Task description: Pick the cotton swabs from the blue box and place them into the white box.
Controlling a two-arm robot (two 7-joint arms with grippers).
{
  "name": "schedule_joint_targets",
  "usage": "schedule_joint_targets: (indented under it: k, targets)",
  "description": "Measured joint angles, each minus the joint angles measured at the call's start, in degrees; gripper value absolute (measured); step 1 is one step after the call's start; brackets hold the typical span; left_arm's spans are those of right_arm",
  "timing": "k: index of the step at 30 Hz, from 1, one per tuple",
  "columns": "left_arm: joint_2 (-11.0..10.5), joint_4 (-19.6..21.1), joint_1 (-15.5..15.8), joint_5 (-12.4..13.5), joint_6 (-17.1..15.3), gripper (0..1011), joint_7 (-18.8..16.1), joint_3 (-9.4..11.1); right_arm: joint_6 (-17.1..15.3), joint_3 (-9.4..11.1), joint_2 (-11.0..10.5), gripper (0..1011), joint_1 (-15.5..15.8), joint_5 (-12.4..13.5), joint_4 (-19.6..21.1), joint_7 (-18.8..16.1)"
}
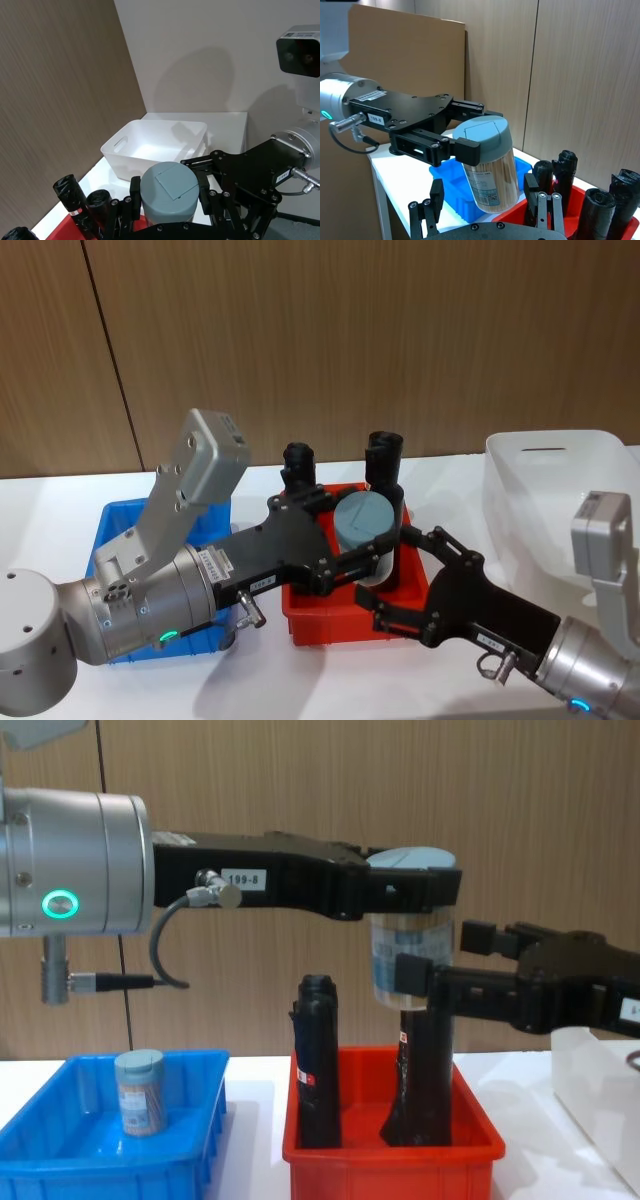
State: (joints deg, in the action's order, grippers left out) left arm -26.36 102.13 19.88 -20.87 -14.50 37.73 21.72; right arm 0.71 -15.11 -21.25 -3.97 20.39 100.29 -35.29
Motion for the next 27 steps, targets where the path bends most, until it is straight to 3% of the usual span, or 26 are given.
schedule_joint_targets:
  k: [27]
  targets:
    - [0.00, 0.00, 0.00, 0.00, 0.00, 669, 0.00, 0.00, 1.18, -1.02, 1.30, 1002, -2.18, -1.26, -3.80, 1.33]
